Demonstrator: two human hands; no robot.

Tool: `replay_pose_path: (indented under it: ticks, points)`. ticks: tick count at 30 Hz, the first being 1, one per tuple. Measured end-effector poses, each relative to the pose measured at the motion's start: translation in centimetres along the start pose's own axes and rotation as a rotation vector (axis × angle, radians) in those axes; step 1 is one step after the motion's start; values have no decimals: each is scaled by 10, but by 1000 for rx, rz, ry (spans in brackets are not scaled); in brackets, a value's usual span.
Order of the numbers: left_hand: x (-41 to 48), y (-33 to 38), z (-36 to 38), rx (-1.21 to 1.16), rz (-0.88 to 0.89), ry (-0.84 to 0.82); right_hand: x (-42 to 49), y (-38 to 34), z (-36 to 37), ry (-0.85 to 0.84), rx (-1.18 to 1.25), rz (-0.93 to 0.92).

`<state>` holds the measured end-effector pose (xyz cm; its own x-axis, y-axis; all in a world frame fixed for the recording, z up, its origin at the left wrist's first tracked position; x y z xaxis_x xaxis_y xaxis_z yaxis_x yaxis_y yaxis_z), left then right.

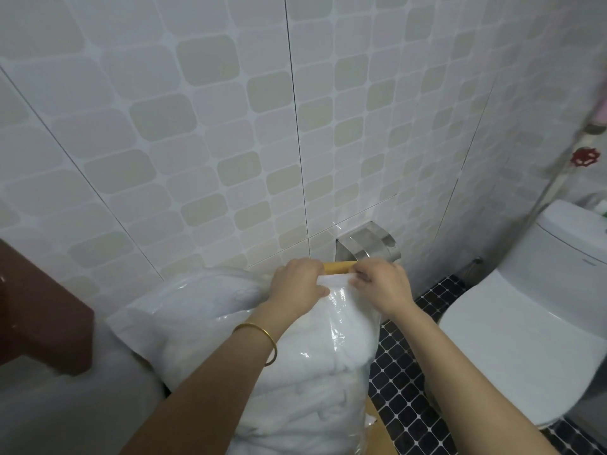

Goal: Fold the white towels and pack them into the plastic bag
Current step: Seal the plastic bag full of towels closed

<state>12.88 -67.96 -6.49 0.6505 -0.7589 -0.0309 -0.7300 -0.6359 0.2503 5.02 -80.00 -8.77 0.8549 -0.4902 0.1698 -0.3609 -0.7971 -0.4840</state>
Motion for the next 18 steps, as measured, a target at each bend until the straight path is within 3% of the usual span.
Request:
replay_pose_path:
  ticks: [4,8,14,18]
  points:
    - [3,-3,5,-117,-64,-6,-2,2,-4,39,-8,7]
    - [9,-3,6,-133,-51,-54,0,-16,-1,-1,-88,-119]
    - [14,1,9,-209,-13,-112,3,-18,-1,-16,91,-107]
    - [16,9,6,-171,15,-46,2,-22,-2,7,107,-109]
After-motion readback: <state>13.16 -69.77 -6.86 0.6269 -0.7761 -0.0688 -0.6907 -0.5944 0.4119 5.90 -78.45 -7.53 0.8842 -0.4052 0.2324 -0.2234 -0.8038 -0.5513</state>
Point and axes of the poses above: each hand's wrist, its own x-axis towards the middle knuckle, its own z-axis out of the palm, y = z × x, the point moved 9 cm from there along x, towards the middle knuckle
